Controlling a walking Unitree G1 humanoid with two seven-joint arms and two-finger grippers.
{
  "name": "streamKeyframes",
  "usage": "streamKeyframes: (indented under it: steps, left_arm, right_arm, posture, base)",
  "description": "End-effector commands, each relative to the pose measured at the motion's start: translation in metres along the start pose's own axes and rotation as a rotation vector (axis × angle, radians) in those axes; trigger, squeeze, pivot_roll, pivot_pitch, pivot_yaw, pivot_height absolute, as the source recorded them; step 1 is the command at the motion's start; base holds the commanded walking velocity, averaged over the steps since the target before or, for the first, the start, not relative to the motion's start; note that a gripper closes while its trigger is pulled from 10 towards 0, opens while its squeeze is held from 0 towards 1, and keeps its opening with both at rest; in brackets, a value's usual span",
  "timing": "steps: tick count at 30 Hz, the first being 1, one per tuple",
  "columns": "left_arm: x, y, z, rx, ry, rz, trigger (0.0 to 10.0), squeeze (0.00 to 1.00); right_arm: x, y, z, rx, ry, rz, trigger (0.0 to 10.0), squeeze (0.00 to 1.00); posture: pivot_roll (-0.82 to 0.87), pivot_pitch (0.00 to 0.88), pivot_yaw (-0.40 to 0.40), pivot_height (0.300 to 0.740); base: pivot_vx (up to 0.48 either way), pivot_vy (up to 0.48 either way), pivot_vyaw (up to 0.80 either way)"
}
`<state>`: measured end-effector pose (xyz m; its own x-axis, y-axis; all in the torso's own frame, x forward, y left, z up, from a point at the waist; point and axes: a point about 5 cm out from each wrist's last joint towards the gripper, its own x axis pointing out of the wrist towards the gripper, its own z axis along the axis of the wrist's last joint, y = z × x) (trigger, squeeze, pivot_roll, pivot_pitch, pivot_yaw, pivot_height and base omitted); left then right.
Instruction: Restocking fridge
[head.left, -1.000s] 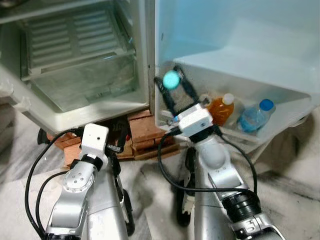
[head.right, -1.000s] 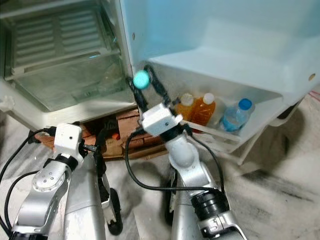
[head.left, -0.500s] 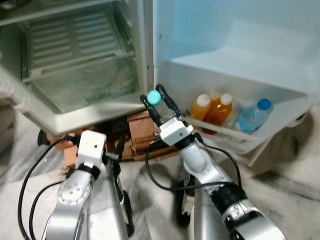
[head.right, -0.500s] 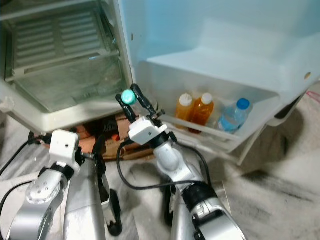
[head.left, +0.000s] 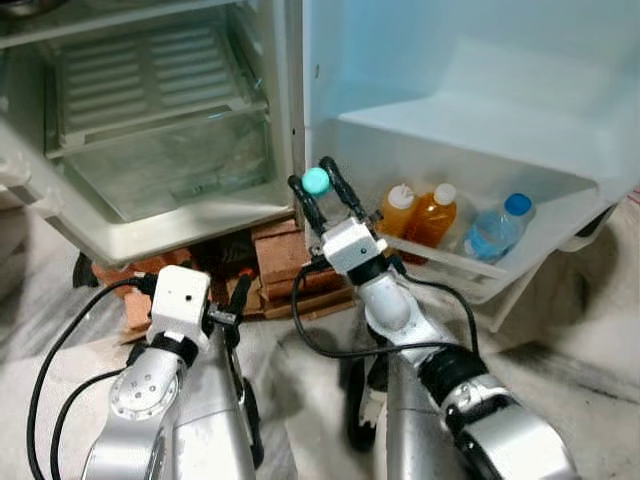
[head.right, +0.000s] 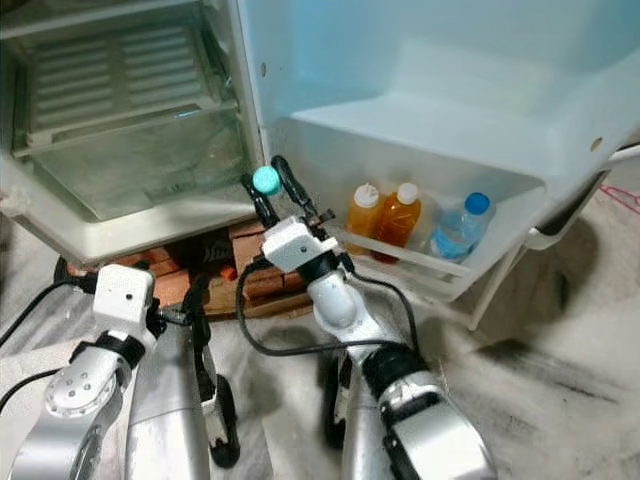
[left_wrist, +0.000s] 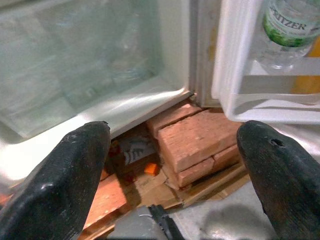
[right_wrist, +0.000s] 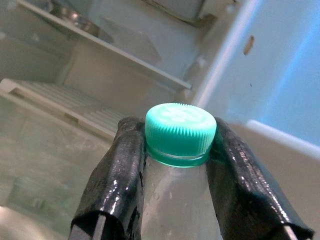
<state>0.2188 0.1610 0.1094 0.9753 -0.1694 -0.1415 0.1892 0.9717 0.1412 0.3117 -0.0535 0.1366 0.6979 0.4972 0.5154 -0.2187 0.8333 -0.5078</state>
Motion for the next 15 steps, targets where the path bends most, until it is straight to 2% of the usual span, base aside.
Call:
streamKeyframes:
  steps: [1,6,9,13,15]
  left_arm:
    - [-0.007,-0.001,-0.002,0.004,0.019,0.006,10.0,0.00]
    - [-0.011,-0.001,0.000,0.004,0.021,0.010,10.0,0.00]
    - [-0.016,0.000,0.003,0.009,0.024,0.019,10.0,0.00]
    - [-0.020,0.001,0.003,0.012,0.031,0.019,10.0,0.00]
    - [-0.020,0.000,0.003,0.014,0.034,0.017,10.0,0.00]
  right_arm:
    - [-0.014,-0.016,-0.022,-0.086,0.128,-0.021,10.0,0.00]
    - [0.002,-0.026,-0.012,-0.140,0.041,-0.045,10.0,0.00]
    - [0.019,-0.032,0.001,-0.168,-0.061,-0.076,10.0,0.00]
    - [0.020,-0.027,0.000,-0.164,-0.052,-0.084,10.0,0.00]
    - [0.014,-0.025,-0.008,-0.139,0.011,-0.096,10.0,0.00]
  posture:
    - [0.18,0.341,-0.008,0.496]
    - [0.19,0.360,-0.008,0.496]
    - [0.21,0.378,-0.004,0.496]
    - [0.21,0.389,0.001,0.496]
    - [0.22,0.393,0.002,0.496]
  base:
    - [0.000,0.000,0.00]
    - [0.000,0.000,0.00]
    - [0.000,0.000,0.00]
    - [0.000,0.000,0.00]
    - [0.000,0.000,0.00]
